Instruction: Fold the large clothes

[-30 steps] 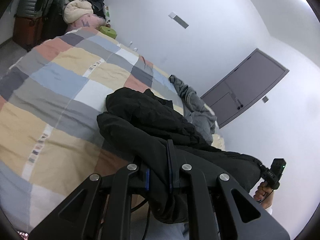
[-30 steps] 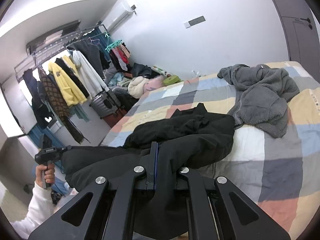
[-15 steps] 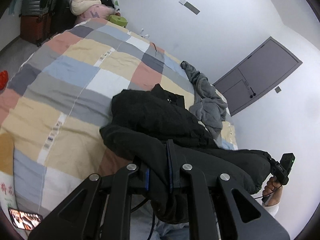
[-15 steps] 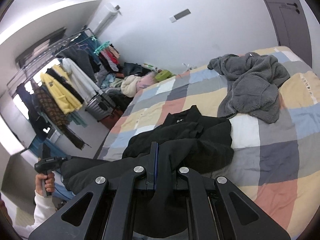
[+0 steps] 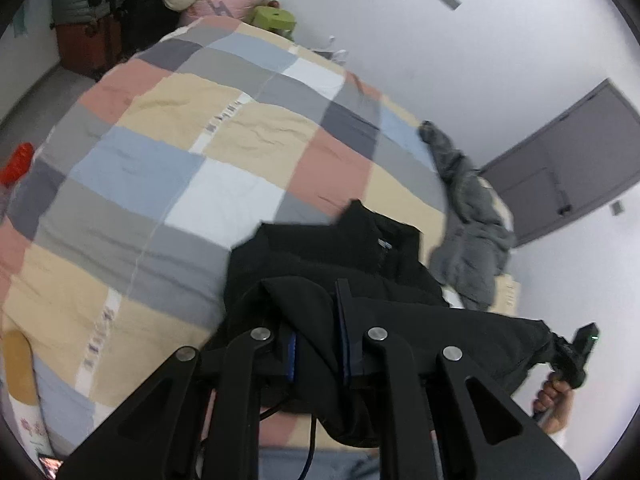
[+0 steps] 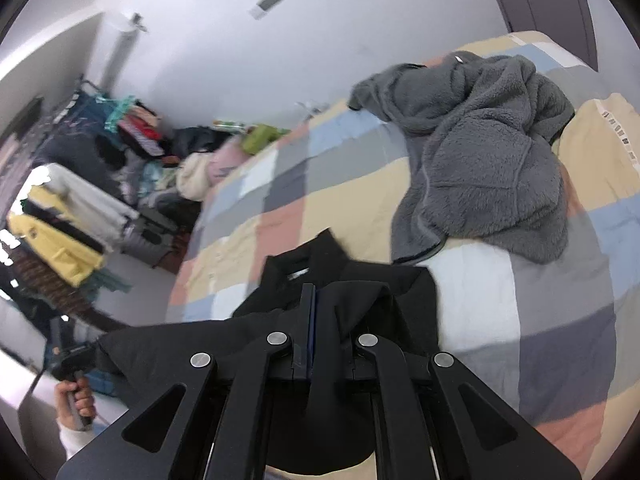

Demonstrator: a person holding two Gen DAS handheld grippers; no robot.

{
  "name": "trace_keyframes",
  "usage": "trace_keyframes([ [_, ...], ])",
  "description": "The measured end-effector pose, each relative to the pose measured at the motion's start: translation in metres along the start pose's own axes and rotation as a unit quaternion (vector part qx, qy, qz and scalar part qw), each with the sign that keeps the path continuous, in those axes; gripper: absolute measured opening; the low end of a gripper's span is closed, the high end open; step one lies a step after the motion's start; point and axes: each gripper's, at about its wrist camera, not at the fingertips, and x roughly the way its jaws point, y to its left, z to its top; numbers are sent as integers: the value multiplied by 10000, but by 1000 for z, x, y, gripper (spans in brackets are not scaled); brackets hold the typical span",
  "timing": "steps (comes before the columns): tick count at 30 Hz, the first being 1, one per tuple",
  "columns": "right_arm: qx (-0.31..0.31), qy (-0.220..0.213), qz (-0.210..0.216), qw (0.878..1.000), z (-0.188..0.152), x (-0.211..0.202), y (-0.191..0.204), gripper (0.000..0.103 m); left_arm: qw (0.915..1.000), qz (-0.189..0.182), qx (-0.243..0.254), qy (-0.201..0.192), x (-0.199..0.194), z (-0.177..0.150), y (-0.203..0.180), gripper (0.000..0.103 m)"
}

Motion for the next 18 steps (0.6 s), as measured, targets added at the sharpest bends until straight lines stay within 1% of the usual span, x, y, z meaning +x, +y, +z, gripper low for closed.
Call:
trace_keyframes([
  [1,90,28,-79,9999,6,13,-4,4,9998,173,89,2,10,8,-5,18],
  [2,166,72,-134,9997,12,22,-7,4,9987,466,215,29,25,16,-11,18],
  [3,216,153,-249,9993,18,37,-11,4,9974,678,211,85,40,23,-14,18],
  [6,473,303,-464,9973,29,70,-24,4,9942,1050,190,138,74,39,-19,18],
  [12,891,502,-822,9914,42,126,-51,4,9902,1360,-57,326,134,64,-11,19],
  [15,1002,625,-990,9881,46,152,-60,4,9872,1520,-62,477,163,72,-10,19],
  [18,1142,788,-1129,9839,50,180,-72,3,9848,1602,-105,665,198,78,-4,19],
])
